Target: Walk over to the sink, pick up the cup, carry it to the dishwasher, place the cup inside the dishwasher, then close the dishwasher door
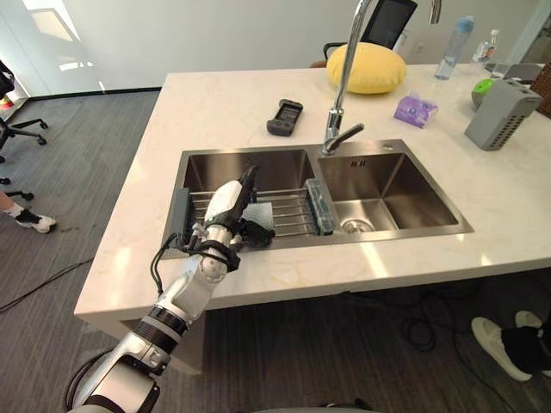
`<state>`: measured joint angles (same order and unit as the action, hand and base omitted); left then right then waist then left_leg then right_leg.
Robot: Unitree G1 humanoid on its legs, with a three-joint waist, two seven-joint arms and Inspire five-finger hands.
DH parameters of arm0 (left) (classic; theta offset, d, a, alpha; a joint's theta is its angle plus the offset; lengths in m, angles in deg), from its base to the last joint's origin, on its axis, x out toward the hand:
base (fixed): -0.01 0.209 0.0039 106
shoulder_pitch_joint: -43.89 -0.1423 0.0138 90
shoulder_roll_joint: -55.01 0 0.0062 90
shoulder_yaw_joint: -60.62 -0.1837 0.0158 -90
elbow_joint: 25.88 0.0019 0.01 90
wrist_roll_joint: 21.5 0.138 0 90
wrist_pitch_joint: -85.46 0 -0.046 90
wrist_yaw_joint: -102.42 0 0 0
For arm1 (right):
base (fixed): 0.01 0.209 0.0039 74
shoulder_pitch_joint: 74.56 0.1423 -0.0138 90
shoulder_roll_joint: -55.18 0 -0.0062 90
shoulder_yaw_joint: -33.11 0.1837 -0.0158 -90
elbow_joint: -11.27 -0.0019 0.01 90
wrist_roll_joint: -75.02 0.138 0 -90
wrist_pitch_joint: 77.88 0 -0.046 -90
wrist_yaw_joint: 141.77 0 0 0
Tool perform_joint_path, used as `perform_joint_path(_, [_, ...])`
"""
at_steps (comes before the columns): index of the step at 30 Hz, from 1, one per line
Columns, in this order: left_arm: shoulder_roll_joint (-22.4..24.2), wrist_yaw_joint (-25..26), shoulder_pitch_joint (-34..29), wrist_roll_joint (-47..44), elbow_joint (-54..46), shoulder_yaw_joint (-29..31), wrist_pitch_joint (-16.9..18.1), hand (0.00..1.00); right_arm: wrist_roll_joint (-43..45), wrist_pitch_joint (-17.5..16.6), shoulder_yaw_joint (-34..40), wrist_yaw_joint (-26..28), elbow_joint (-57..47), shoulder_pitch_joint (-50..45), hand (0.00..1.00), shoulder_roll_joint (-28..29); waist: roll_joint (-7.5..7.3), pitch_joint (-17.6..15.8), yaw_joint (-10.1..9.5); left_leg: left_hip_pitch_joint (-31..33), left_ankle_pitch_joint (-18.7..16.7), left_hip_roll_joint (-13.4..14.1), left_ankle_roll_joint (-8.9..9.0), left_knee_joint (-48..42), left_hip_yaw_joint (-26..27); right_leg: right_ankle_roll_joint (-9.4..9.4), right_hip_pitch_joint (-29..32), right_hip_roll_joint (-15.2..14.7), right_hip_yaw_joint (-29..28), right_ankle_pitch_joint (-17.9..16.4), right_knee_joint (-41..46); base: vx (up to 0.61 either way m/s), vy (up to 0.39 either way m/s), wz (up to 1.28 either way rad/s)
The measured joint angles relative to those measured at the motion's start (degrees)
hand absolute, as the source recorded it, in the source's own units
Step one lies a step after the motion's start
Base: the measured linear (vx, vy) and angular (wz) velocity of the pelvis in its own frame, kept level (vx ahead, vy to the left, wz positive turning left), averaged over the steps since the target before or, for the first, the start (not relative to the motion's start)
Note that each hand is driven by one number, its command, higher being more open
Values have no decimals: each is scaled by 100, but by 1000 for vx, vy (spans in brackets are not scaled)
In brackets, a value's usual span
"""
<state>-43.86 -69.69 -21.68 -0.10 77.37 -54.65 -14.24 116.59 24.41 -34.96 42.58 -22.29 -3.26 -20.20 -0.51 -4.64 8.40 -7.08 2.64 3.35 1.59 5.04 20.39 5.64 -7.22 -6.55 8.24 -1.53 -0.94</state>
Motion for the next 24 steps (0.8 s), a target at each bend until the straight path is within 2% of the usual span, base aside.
perform_joint_path(5, [-146, -469, 217, 314, -18, -181, 27, 100, -4, 4, -7, 4, 5, 1, 100, -32, 37, -6, 11, 0, 1, -3, 0, 0, -7, 0, 0, -2, 3, 0, 1, 0, 0, 0])
perform_joint_path(9, [-299, -917, 354, 452, -135, -369, -47, 100, -5, 58, -6, 13, 21, 4, 100, -100, 121, -2, 22, 0, 1, -10, -1, 0, -25, 0, -3, -6, 12, 0, -2, 0, 0, 0])
perform_joint_path(24, [-398, -1154, 439, 558, -137, -684, -118, 100, 9, 108, -111, -21, 72, 30, 100, -198, 163, 12, 44, -5, 2, -27, -3, 22, -45, -1, -10, 2, 23, 0, -25, 0, 0, 0])
